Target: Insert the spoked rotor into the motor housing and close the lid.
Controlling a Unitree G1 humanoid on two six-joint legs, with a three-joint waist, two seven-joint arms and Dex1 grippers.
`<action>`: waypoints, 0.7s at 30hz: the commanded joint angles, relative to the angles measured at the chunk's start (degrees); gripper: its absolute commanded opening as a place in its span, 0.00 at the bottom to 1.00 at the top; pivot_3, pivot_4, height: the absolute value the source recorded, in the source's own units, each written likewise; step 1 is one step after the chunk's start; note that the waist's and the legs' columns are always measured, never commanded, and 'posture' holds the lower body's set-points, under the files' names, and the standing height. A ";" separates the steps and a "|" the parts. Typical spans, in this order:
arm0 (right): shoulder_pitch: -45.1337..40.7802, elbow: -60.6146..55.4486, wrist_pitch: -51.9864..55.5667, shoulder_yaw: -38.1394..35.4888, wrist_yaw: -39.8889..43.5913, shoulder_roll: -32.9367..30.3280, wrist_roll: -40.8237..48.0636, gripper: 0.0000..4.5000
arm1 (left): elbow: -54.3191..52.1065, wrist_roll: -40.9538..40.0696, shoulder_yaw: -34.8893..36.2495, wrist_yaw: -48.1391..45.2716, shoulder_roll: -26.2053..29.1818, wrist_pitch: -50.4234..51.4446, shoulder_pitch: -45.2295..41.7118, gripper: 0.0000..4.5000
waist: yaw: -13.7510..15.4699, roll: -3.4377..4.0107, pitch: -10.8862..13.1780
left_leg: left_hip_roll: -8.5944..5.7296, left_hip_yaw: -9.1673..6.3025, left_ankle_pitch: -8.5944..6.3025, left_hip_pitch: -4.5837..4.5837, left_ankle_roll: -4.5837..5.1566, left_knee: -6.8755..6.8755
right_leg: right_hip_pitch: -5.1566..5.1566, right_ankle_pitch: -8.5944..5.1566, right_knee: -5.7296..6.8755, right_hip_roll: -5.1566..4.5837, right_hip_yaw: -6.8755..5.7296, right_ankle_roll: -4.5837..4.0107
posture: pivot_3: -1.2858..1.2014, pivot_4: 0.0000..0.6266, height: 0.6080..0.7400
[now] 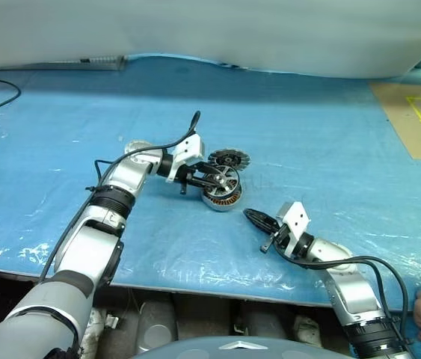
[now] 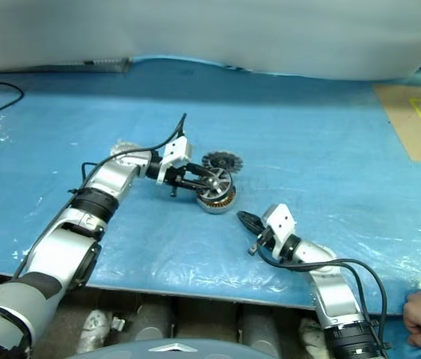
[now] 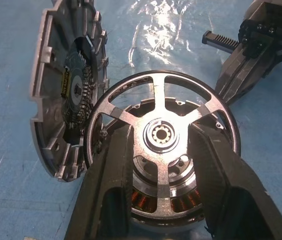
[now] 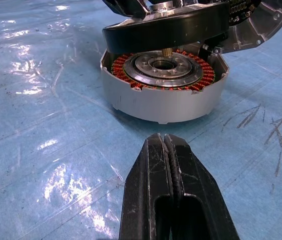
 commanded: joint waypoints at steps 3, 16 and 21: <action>0.04 -1.01 -0.52 0.08 -0.20 0.29 0.51 0.00 | 1.14 0.83 -0.80 -0.89 0.06 -0.76 -1.10 0.29 | 0.00 0.00 0.00 | 0.00 0.00 0.00 0.00 0.00 0.00 | 0.00 0.00 0.00 0.00 0.00 0.00 | 0.52 0.24 1.00; 0.00 -0.71 -0.66 0.09 -0.80 0.44 0.32 0.00 | 2.15 3.29 -3.06 -1.99 0.25 -2.98 -0.74 0.29 | -0.05 0.00 0.00 | 0.01 0.00 0.00 0.01 0.00 -0.01 | 0.01 0.00 0.00 0.01 0.00 0.00 | 0.52 0.24 1.00; -0.17 -0.49 -0.74 0.15 -1.01 0.54 0.17 0.00 | 2.81 4.07 -3.09 -1.17 -0.12 -3.62 -0.72 0.29 | -0.05 0.00 0.00 | 0.01 0.00 -0.02 0.01 -0.03 -0.01 | 0.01 0.00 0.00 0.00 0.00 0.00 | 0.52 0.24 1.00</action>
